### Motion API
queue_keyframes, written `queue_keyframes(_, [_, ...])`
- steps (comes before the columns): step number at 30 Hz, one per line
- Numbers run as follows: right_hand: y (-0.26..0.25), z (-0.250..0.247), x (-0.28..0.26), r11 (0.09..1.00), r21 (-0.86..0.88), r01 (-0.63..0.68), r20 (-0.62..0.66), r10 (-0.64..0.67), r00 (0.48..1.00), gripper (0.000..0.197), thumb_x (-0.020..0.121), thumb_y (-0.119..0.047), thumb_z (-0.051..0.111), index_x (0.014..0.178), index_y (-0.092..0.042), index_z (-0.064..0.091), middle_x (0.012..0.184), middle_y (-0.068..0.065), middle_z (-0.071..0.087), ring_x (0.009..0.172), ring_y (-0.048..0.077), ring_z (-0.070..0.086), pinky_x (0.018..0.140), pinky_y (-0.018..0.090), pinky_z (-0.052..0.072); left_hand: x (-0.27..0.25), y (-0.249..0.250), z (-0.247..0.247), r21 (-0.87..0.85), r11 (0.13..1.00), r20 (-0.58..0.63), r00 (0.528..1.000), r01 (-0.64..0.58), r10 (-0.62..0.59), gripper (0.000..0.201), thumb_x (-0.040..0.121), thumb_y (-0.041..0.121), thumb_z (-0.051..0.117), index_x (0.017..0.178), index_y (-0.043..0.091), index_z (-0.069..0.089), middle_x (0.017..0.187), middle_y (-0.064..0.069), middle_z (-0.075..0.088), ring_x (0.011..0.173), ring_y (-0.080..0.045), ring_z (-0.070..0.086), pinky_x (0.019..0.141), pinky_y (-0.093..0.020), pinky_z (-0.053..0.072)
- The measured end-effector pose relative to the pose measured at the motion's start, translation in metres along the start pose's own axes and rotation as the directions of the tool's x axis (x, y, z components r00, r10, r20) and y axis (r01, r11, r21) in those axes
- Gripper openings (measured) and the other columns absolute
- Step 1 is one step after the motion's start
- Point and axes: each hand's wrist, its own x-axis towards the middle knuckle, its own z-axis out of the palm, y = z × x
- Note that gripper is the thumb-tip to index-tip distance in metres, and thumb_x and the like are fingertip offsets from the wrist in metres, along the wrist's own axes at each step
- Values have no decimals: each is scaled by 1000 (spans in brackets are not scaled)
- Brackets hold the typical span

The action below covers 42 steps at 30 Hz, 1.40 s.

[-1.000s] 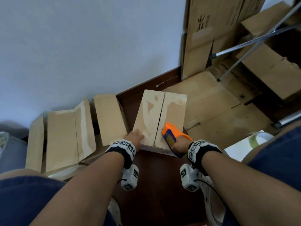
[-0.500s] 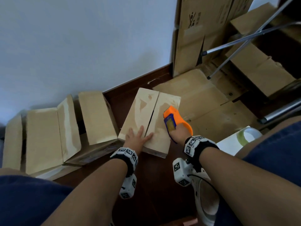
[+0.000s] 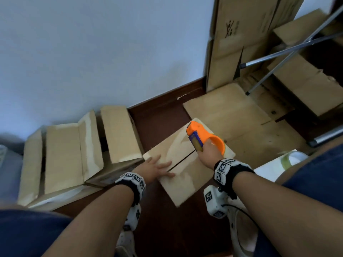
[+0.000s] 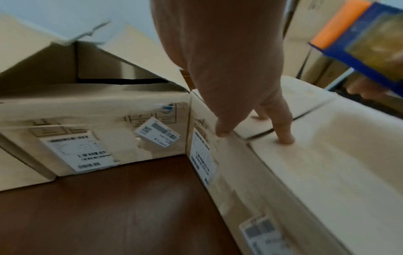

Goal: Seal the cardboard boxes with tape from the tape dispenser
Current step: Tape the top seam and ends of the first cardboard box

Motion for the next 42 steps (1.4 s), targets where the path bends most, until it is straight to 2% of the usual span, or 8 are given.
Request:
queue_keyframes(3, [1, 0, 1, 999, -31, -18, -5, 17, 1000, 45, 94, -16, 49, 131, 4, 34, 107, 16, 63, 97, 33, 61, 69, 33, 41, -1, -2, -13, -86, 996, 2, 1000, 14, -14, 56, 98, 10, 39, 144, 40, 29, 161, 12, 0, 147, -33, 1, 119, -48, 8])
queue_keyframes(5, [0, 1, 2, 999, -37, -34, 5, 34, 999, 45, 94, -15, 49, 132, 3, 33, 106, 16, 63, 96, 33, 61, 68, 33, 40, 8, 12, -24, -107, 993, -46, 998, 44, -49, 49, 96, 21, 46, 141, 36, 32, 161, 3, 4, 144, -38, 14, 118, -47, 13])
queue_keyframes(8, [-4, 5, 2, 997, -62, -35, 18, 36, 999, 51, 95, -14, 48, 138, 2, 26, 109, 16, 62, 100, 33, 61, 69, 34, 41, 21, 46, -28, -200, 963, 11, 984, 179, -180, 80, 83, 64, 53, 144, 52, 3, 160, -3, -12, 136, -57, 5, 113, -62, 15])
queue_keyframes(9, [-5, 7, 2, 997, -78, -31, 27, 33, 999, 54, 95, -14, 47, 140, 3, 23, 111, 16, 62, 101, 33, 61, 70, 34, 42, 25, 56, -26, -185, 965, 36, 983, 185, -181, 94, 77, 70, 57, 144, 53, -6, 159, -4, -18, 136, -59, -2, 113, -64, 11])
queue_keyframes(14, [-3, 16, 3, 991, -126, 35, 32, -31, 999, 52, 96, -16, 46, 139, 3, 23, 112, 17, 63, 103, 34, 61, 84, 41, 50, 29, 65, -24, -163, 977, 73, 989, 135, -125, 115, 74, 52, 74, 145, 50, -15, 155, -8, -31, 135, -58, -20, 114, -64, 6])
queue_keyframes(30, [18, 15, 5, 981, -190, 32, 28, -28, 999, 39, 96, -17, 46, 129, -1, 32, 110, 18, 64, 101, 35, 61, 76, 38, 46, 35, 67, -23, -43, 999, 97, 995, -17, 21, 107, 75, 56, 71, 143, 56, -12, 155, -2, -32, 132, -59, -25, 108, -70, 3])
queue_keyframes(36, [25, 13, 2, 983, -181, 9, 51, 0, 999, 49, 97, -19, 44, 137, 2, 26, 113, 20, 60, 100, 36, 60, 72, 38, 45, 43, 35, -22, 6, 998, 93, 994, -59, 59, 111, 71, 54, 75, 137, 64, -14, 153, 4, -35, 134, -56, -25, 109, -71, 8])
queue_keyframes(42, [32, 13, 1, 983, -184, 18, 75, -4, 997, 32, 95, -15, 47, 123, -2, 40, 112, 17, 59, 100, 33, 60, 72, 36, 44, 35, -24, -40, 73, 996, 171, 984, -58, 45, 111, 74, 35, 79, 136, 67, -7, 152, 13, -35, 142, -45, -18, 114, -61, 7])
